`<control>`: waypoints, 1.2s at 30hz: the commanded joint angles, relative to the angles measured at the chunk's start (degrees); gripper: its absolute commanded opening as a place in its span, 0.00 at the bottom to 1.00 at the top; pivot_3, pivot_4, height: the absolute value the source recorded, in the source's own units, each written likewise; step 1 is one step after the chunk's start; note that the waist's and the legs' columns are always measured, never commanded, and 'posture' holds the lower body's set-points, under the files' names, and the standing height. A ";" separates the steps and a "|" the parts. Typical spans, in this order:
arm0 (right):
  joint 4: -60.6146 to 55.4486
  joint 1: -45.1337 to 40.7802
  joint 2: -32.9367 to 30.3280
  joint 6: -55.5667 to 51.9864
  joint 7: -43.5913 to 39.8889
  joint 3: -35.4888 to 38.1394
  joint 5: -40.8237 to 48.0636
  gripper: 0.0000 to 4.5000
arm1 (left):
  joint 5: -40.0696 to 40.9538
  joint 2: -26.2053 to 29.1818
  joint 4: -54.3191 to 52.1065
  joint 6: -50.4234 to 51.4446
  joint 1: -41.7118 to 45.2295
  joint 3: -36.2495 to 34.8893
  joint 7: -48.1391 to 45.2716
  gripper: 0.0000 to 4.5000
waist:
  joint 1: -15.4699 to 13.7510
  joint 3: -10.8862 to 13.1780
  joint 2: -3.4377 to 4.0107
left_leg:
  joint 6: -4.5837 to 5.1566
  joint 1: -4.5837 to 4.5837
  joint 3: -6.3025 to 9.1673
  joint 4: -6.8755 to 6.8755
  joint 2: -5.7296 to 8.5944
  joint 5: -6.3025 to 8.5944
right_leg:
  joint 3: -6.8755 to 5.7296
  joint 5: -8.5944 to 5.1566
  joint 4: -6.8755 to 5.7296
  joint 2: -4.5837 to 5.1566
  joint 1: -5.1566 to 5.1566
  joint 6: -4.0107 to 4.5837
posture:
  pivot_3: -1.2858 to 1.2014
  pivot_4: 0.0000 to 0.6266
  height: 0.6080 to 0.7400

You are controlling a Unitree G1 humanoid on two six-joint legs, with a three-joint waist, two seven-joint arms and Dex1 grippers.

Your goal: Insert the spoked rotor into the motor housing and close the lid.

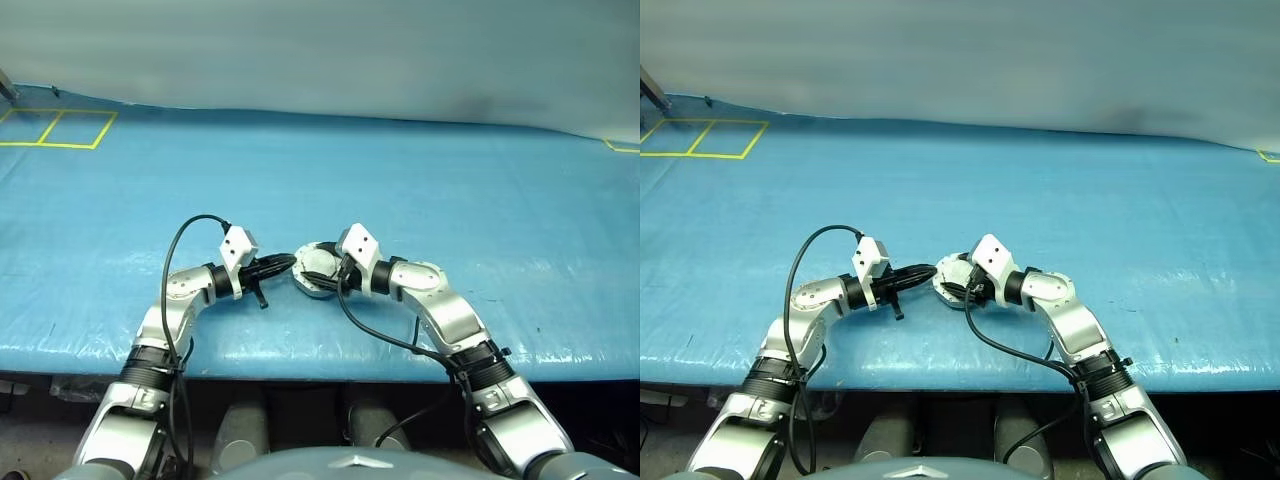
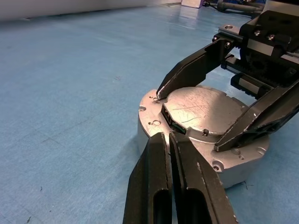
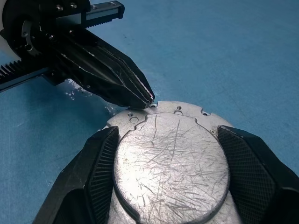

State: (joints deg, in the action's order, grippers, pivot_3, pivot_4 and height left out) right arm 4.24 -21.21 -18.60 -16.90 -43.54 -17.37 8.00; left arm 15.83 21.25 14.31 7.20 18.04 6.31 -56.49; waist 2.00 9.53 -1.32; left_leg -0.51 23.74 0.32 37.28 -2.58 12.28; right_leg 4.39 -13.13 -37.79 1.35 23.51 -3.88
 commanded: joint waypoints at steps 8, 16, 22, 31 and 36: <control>1.01 1.35 -0.79 -1.93 1.74 1.05 -1.38 0.68 | -3.74 0.49 -0.02 0.40 0.64 4.06 -1.04 0.03 | -0.13 -0.07 0.01 | 0.00 -0.03 0.01 0.01 0.01 0.00 | 0.00 0.00 0.00 0.01 -0.05 0.00 | 0.52 0.24 1.00; -2.11 2.22 -0.31 -1.64 0.10 2.33 1.27 0.98 | -4.37 0.81 -0.09 -0.23 0.47 4.45 -1.11 0.03 | -0.39 -0.12 0.04 | 0.00 -0.04 0.01 -0.03 0.01 0.00 | 0.00 -0.01 0.04 0.02 -0.05 0.01 | 0.52 0.24 1.00; -9.72 3.90 2.09 -2.76 0.76 7.98 8.63 0.98 | -4.54 0.69 -0.79 -0.51 -0.12 4.25 -0.95 0.03 | -0.49 -0.11 0.06 | 0.00 0.04 0.01 -0.05 0.01 0.00 | 0.00 -0.01 0.04 0.01 0.04 0.01 | 0.52 0.24 1.00; -17.41 9.63 7.39 -19.77 14.96 22.53 22.93 0.98 | -3.89 0.78 -2.52 -0.84 -1.28 3.78 -0.80 0.03 | -0.68 -0.11 0.06 | -0.01 0.08 0.04 -0.15 0.02 0.01 | -0.01 -0.04 0.08 0.03 0.06 0.05 | 0.52 0.24 1.00; -19.73 17.65 11.06 -31.58 18.99 29.68 36.46 0.98 | -3.54 0.44 -3.47 -1.24 -1.85 3.64 -0.75 0.03 | -0.56 -0.11 0.08 | -0.01 0.08 0.06 -0.31 0.00 0.02 | -0.03 -0.09 0.09 0.02 0.14 0.13 | 0.52 0.24 1.00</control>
State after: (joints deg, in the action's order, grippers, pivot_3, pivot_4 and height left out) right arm -12.94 -4.34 -8.04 -45.49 -25.13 10.28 39.40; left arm 12.38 21.91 11.81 5.73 16.99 8.90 -57.03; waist 1.44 9.42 -1.24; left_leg -0.51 23.82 0.39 36.96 -2.59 12.30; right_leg 4.36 -13.25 -37.70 1.37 23.65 -3.72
